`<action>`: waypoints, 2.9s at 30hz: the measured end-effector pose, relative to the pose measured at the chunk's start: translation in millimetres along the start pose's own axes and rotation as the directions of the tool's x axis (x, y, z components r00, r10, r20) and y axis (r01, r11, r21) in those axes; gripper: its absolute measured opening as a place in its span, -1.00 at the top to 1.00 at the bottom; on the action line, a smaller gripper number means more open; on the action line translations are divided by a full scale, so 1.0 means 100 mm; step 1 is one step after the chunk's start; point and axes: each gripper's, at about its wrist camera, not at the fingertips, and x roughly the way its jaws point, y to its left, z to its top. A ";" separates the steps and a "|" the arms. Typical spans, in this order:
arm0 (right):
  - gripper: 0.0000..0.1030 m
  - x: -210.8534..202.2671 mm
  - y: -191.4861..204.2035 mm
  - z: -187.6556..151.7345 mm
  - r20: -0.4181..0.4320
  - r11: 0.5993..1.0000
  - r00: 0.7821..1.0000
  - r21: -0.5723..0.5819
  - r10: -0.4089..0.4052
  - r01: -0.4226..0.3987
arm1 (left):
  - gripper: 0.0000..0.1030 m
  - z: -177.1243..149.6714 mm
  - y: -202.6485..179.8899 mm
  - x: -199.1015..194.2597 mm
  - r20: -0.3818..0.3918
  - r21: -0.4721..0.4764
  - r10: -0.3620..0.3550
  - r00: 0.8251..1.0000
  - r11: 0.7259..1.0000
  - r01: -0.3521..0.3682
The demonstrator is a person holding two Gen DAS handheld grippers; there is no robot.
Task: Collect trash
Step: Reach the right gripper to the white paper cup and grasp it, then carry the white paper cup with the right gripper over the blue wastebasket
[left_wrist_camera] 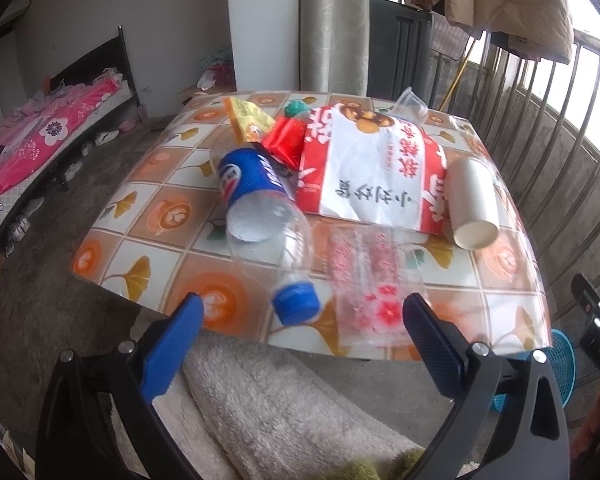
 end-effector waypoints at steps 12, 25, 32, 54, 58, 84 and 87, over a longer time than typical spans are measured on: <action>-0.85 0.41 0.32 0.43 0.021 0.962 0.962 -0.012 0.274 -0.274 | -0.89 0.26 0.61 0.04 0.121 -0.106 -0.291 0.949 0.947 0.304; -0.82 1.15 0.29 0.57 -0.232 0.878 0.849 0.193 0.474 -0.438 | -0.62 -0.35 -0.44 0.05 0.107 0.434 -0.367 0.924 0.853 0.288; -0.74 1.42 0.43 0.64 -0.304 0.845 0.790 0.245 0.532 -0.475 | -0.12 -0.37 -0.66 0.37 0.046 0.507 -0.338 0.940 0.818 0.270; -0.14 1.60 0.13 0.58 -0.316 0.759 0.708 0.436 0.632 -0.483 | 0.60 -0.41 -0.68 0.41 0.038 0.490 -0.350 0.936 0.823 0.288; -0.13 1.45 -0.04 0.58 -0.283 0.753 0.721 0.444 0.632 -0.485 | 0.63 -0.40 -0.70 0.27 0.072 0.492 -0.355 0.932 0.826 0.276; -0.19 0.71 -3.78 -1.28 -0.118 0.394 0.947 0.919 0.299 -0.010 | 0.63 -0.04 -3.92 0.67 -0.535 -0.034 -0.822 0.196 0.253 0.967; -0.22 0.82 -4.02 -1.63 -0.134 0.295 0.948 0.955 0.289 0.045 | 0.60 -0.26 -4.41 0.99 -0.578 -0.197 -0.807 0.119 0.280 0.940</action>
